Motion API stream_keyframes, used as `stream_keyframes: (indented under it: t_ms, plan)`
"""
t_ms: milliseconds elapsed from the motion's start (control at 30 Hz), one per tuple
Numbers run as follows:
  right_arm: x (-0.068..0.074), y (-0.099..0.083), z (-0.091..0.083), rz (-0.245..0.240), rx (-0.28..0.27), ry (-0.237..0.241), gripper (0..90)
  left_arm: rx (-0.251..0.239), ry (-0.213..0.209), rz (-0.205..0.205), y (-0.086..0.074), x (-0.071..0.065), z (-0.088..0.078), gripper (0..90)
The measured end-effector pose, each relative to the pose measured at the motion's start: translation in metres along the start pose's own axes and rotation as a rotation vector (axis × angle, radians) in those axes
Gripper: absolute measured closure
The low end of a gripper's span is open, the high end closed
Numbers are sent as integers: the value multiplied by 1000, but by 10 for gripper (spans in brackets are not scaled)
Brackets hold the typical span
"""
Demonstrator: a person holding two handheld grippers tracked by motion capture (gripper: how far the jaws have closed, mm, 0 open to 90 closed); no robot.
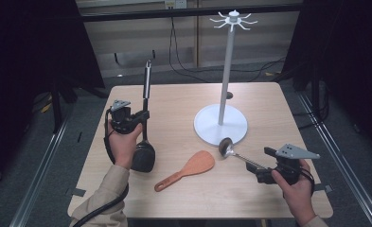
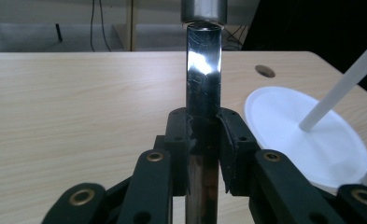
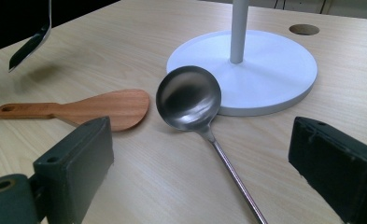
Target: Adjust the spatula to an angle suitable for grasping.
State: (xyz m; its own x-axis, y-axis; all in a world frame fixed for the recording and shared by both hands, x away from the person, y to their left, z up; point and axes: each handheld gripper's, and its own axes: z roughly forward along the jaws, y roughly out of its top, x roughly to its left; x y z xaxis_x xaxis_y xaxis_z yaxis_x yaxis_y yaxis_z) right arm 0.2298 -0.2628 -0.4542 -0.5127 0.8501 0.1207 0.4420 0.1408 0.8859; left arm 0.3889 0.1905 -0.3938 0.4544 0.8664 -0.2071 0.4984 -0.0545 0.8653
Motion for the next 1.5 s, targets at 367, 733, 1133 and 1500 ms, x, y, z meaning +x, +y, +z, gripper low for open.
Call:
stream_keyframes:
  t_ms: [367,733,1133,1500]
  plan:
    - [1,0,0,3,2,-4,57,-86,-54,31,10,-27,-11,755]
    - [1,0,0,1,-5,-7,57,-133,-104,55,18,-52,-15,755]
    - [1,0,-1,2,-5,-8,57,-183,-159,82,21,-82,-14,754]
    - [0,-1,-2,2,-12,-10,57,-214,-228,67,22,-109,-2,754]
